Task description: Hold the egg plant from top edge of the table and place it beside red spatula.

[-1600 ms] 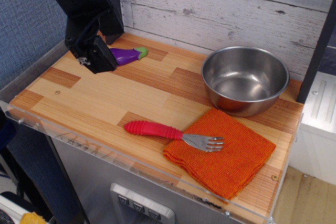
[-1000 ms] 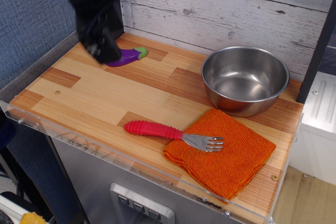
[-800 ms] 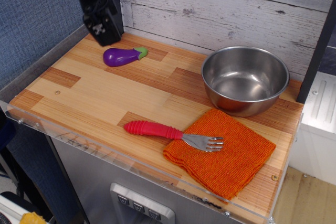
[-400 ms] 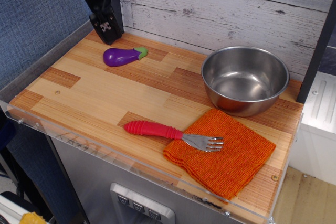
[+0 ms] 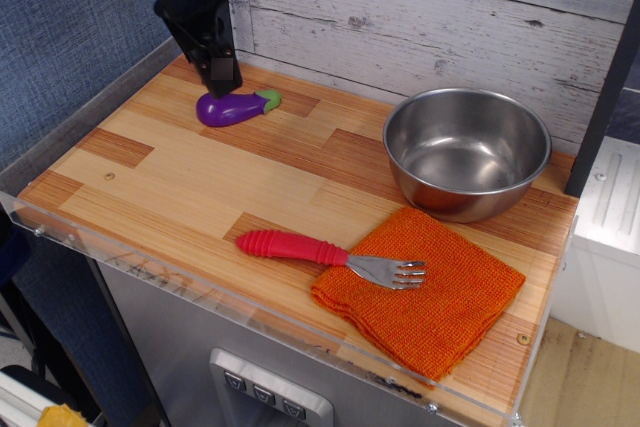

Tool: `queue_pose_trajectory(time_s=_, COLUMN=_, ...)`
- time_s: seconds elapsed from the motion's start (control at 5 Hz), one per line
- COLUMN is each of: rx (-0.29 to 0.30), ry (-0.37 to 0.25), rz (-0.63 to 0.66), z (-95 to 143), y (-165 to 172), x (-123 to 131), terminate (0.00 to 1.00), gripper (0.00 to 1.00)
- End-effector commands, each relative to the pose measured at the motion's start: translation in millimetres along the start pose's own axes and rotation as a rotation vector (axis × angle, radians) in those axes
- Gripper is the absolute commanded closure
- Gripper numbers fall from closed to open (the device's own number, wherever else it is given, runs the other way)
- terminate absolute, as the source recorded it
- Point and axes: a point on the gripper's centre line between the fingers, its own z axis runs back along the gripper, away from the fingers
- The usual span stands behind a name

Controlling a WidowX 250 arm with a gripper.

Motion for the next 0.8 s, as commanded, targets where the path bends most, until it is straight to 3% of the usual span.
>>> queue_pose_trajectory(time_s=0.0, rx=0.021, ry=-0.017, rz=0.09, z=-10.9, y=27.0, x=6.8, terminate=0.0, gripper=0.0)
queue_pose_trajectory(time_s=0.2, rx=0.021, ry=0.017, rz=0.073, z=-21.8, y=31.6, x=4.7, terminate=0.0, gripper=0.0)
queue_pose_trajectory(time_s=0.4, rx=-0.032, ry=0.076, rz=0.005, z=-31.0, y=30.3, x=-1.3, terminate=0.0, gripper=0.0)
queue_pose_trajectory(time_s=0.6, rx=-0.071, ry=0.093, rz=-0.073, z=-33.9, y=24.8, x=-2.5, terminate=0.0, gripper=0.0)
